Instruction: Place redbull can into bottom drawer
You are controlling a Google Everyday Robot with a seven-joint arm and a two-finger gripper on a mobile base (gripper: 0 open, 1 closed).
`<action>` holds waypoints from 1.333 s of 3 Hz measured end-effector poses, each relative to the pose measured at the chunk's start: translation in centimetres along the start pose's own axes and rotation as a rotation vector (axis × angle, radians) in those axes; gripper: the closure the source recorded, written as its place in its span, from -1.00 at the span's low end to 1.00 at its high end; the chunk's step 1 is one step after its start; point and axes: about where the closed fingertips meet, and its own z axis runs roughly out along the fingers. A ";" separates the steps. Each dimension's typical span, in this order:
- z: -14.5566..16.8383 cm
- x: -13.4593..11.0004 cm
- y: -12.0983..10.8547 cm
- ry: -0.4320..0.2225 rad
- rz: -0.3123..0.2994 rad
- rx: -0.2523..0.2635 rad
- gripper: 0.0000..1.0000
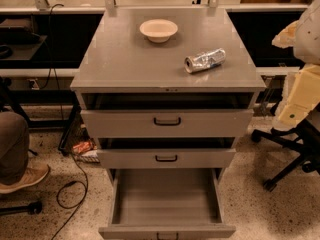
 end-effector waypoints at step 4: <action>10.8 -3.0 -13.3 -0.084 -0.103 0.007 -1.00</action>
Offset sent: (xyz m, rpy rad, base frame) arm 0.0655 0.0073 -0.0313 0.0298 -0.0447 0.0922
